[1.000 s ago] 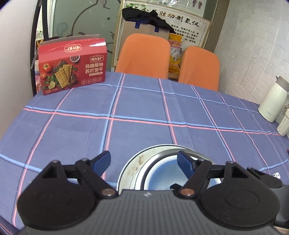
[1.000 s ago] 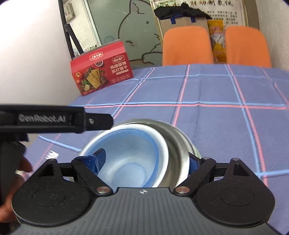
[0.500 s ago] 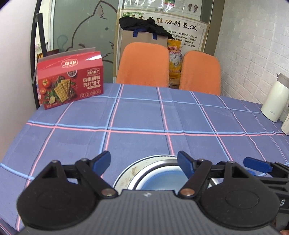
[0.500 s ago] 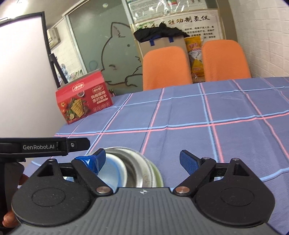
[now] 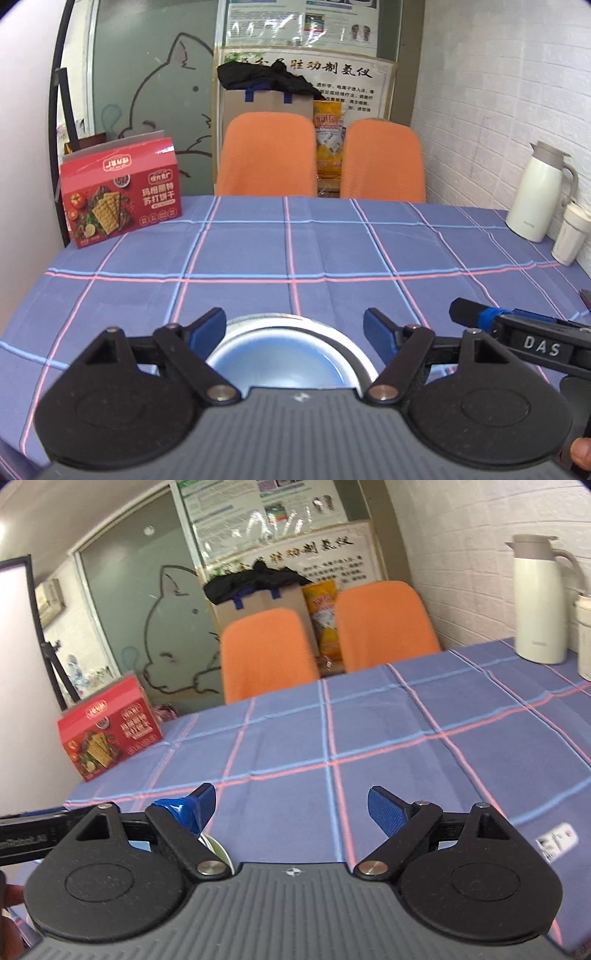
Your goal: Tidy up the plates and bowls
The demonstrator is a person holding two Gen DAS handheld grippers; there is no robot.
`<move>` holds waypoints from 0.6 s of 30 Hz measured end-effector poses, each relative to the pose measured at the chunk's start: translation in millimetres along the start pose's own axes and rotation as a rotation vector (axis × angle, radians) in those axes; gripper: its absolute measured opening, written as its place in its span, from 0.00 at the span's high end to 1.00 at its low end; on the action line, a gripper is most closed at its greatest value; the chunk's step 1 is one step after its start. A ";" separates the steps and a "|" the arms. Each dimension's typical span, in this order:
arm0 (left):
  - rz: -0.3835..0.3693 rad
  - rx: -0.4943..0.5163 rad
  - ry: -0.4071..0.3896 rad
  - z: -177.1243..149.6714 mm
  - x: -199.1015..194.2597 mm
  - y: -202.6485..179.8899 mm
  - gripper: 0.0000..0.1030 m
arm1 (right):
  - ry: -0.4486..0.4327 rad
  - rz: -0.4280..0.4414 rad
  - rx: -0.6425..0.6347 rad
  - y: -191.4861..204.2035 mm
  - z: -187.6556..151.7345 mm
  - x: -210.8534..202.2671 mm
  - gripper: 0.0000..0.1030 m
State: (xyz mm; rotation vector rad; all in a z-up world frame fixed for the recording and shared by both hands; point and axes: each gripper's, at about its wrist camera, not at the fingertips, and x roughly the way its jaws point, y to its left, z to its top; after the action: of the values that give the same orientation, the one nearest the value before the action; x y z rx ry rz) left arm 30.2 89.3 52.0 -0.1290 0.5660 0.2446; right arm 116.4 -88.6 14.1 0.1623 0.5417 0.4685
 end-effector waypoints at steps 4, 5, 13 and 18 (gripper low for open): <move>-0.049 0.030 0.018 -25.1 -15.9 -19.6 0.26 | 0.013 -0.059 -0.007 -6.1 -19.9 -17.9 0.26; -0.060 0.037 0.023 -32.1 -19.4 -23.3 0.26 | 0.013 -0.065 -0.007 -7.6 -25.3 -23.2 0.26; -0.087 0.086 0.039 -82.0 -41.4 -42.9 0.26 | 0.006 -0.093 -0.002 -18.0 -62.9 -60.5 0.25; -0.067 0.093 0.044 -99.0 -49.7 -44.3 0.26 | 0.009 -0.113 -0.014 -18.8 -74.9 -66.1 0.25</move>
State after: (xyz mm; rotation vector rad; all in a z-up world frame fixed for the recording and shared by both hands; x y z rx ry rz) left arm -49.5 18.5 -1.4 -0.0634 0.6150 0.1501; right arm 33.9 -134.2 -24.2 0.1154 0.5532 0.3630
